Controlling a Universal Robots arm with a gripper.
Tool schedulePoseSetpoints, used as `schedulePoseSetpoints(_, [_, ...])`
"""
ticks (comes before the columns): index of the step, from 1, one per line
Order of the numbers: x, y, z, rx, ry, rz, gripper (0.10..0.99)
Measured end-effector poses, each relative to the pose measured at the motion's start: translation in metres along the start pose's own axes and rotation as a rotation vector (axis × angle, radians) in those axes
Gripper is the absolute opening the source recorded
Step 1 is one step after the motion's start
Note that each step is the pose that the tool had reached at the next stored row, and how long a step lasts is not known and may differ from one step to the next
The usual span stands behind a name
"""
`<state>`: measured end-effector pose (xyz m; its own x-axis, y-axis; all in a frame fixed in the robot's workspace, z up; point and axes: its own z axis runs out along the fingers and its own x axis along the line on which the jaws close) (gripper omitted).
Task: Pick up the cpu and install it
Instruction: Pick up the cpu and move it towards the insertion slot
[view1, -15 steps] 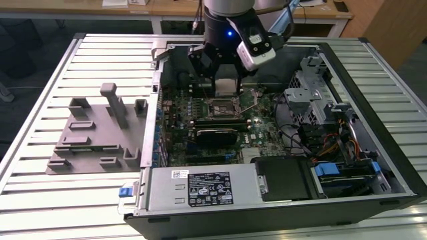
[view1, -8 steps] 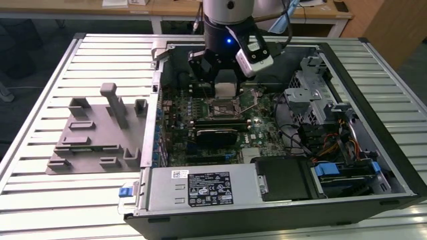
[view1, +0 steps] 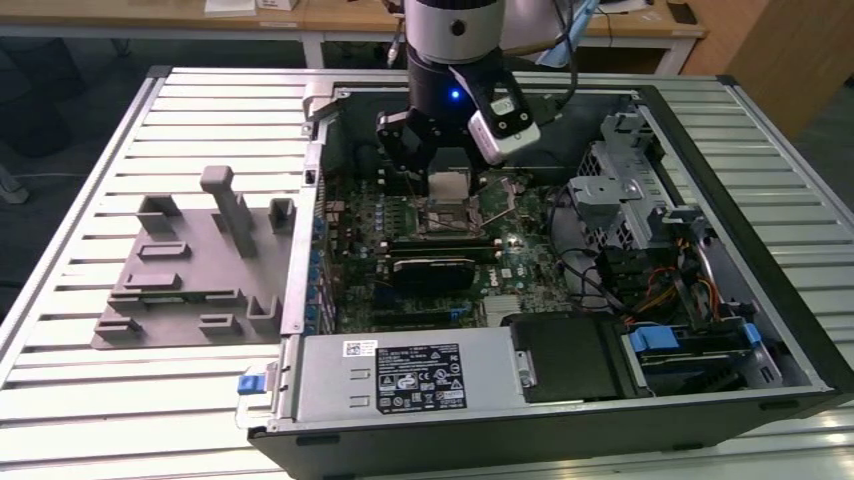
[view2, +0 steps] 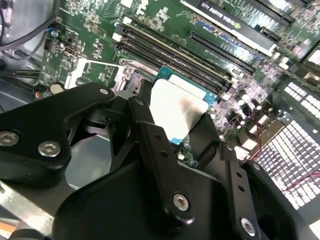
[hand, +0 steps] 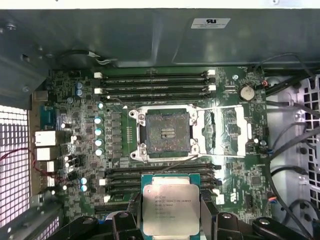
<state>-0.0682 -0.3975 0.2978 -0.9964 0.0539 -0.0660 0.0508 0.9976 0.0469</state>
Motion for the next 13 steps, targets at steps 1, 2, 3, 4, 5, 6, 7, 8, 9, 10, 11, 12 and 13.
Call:
schedulePoseSetpoints(1, [0.0001, 0.0009, 0.0018, 0.000, 0.0005, 0.000, 0.545])
schedulePoseSetpoints(2, [0.0003, 0.0019, 0.0036, 0.000, 0.0010, 0.000, 0.545])
schedulePoseSetpoints(3, [0.0005, 0.0027, 0.0055, 0.000, 0.0016, 0.000, 0.545])
schedulePoseSetpoints(4, [0.0006, 0.0033, 0.0072, 0.000, 0.0024, 0.000, 0.545])
schedulePoseSetpoints(5, [0.0007, 0.0041, 0.0088, 0.000, 0.0032, 0.000, 0.545])
schedulePoseSetpoints(6, [0.0009, 0.0049, 0.0105, 0.000, 0.0037, 0.000, 0.545])
schedulePoseSetpoints(7, [0.0010, 0.0058, 0.0120, 0.000, 0.0043, 0.000, 0.545])
schedulePoseSetpoints(8, [0.0012, 0.0068, 0.0134, 0.000, 0.0047, 0.000, 0.545])
schedulePoseSetpoints(9, [0.0013, 0.0077, 0.0148, 0.000, 0.0052, 0.000, 0.545])
schedulePoseSetpoints(10, [0.0014, 0.0086, 0.0163, 0.001, 0.0056, 0.000, 0.545])
schedulePoseSetpoints(11, [0.0016, 0.0097, 0.0177, 0.001, 0.0061, 0.000, 0.545])
schedulePoseSetpoints(12, [0.0017, 0.0109, 0.0190, 0.000, 0.0064, 0.000, 0.545])
schedulePoseSetpoints(13, [0.0019, 0.0122, 0.0204, 0.000, 0.0067, 0.000, 0.545])
